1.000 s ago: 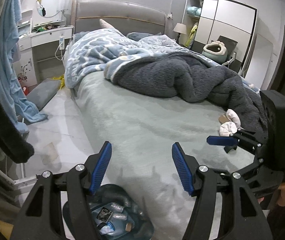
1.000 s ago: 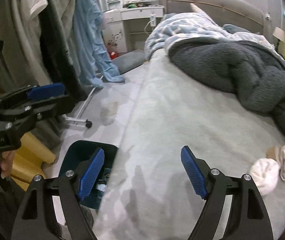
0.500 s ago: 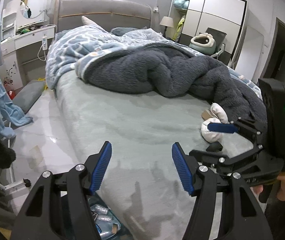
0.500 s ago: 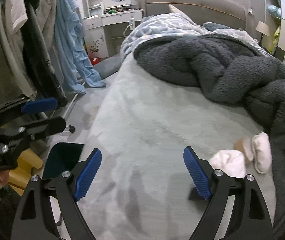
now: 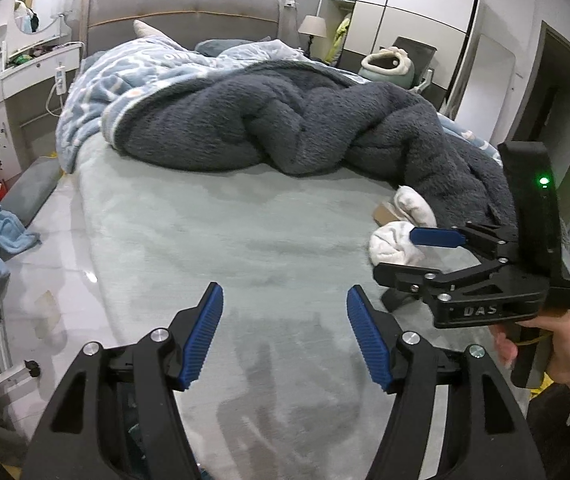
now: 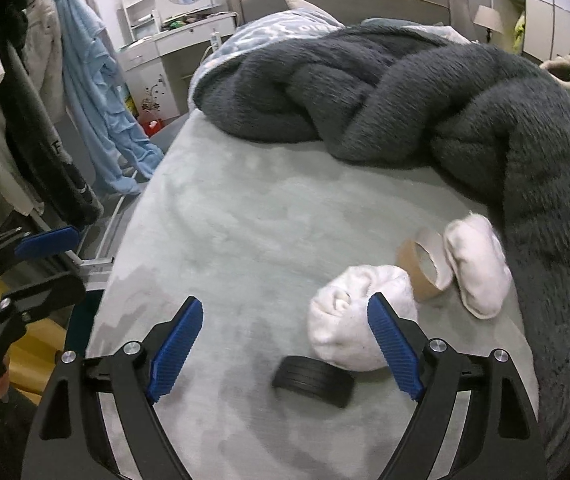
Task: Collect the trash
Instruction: 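Grasp the white cloth bundle with right tool while left grasps black rubber tire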
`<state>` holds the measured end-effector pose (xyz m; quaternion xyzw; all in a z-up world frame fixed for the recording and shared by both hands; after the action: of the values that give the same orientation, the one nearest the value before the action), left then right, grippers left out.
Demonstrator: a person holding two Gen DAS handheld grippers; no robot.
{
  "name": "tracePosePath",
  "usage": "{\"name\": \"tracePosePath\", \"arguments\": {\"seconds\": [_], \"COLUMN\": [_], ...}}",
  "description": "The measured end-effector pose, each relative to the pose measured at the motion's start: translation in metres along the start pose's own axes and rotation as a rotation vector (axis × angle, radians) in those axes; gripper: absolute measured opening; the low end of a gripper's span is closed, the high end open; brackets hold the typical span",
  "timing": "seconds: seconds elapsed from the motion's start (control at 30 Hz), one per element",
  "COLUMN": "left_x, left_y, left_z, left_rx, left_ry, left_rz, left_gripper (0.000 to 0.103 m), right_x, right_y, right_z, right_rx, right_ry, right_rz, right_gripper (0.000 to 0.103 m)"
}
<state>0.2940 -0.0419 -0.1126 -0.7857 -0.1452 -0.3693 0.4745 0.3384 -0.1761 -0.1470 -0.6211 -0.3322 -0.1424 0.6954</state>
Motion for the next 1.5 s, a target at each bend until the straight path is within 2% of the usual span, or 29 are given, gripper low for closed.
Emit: {"name": "tracePosePath", "arguments": {"seconds": [0.3,0.37,0.5,0.67,0.97,1.17,1.33,1.5], "left_x": [-0.001,-0.002,-0.003,-0.003,-0.014,-0.029,-0.035,-0.037], "left_y": [0.022,0.027,0.036,0.046,0.071,0.095,0.112,0.123], "left_z": [-0.028,-0.034,-0.044,-0.054,-0.077,-0.088,-0.091,-0.098], "left_rx": [-0.052,-0.06,-0.079,-0.096,-0.111,-0.107,-0.12,-0.095], "left_ry": [0.026,0.034,0.045,0.046,0.053,0.022,-0.05,-0.043], "left_rz": [0.021,0.027,0.037,0.054,0.098,0.145,0.154,0.156], "left_gripper": [0.073,0.073,0.075,0.077,0.08,0.08,0.079,0.078], "right_x": [-0.007,-0.008,-0.014,-0.02,-0.012,-0.011,-0.017,-0.022], "right_y": [0.001,0.002,0.012,0.013,-0.019,-0.037,-0.044,-0.046], "right_z": [-0.03,-0.037,-0.058,-0.076,-0.075,-0.081,-0.075,-0.085], "right_rx": [-0.014,-0.026,-0.065,-0.088,-0.063,-0.014,0.006,0.012], "right_ry": [0.044,0.049,0.063,0.09,0.104,0.134,0.118,0.127], "right_rz": [0.0,0.001,0.021,0.024,-0.032,-0.066,-0.074,-0.074], "right_gripper": [0.085,0.073,0.061,0.04,0.038,0.038,0.038,0.038]}}
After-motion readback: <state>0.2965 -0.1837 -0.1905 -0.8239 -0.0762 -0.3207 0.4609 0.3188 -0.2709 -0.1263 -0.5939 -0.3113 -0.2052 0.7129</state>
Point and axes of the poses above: each gripper's, at about its wrist camera, not at the fingertips, and y roughly the way its jaws point, z to its left, x to its top, the point moved 9 cm from there along y, roughly the way its jaws point, and after that the axes turned 8 degrees about -x, right-handed, at the moved point
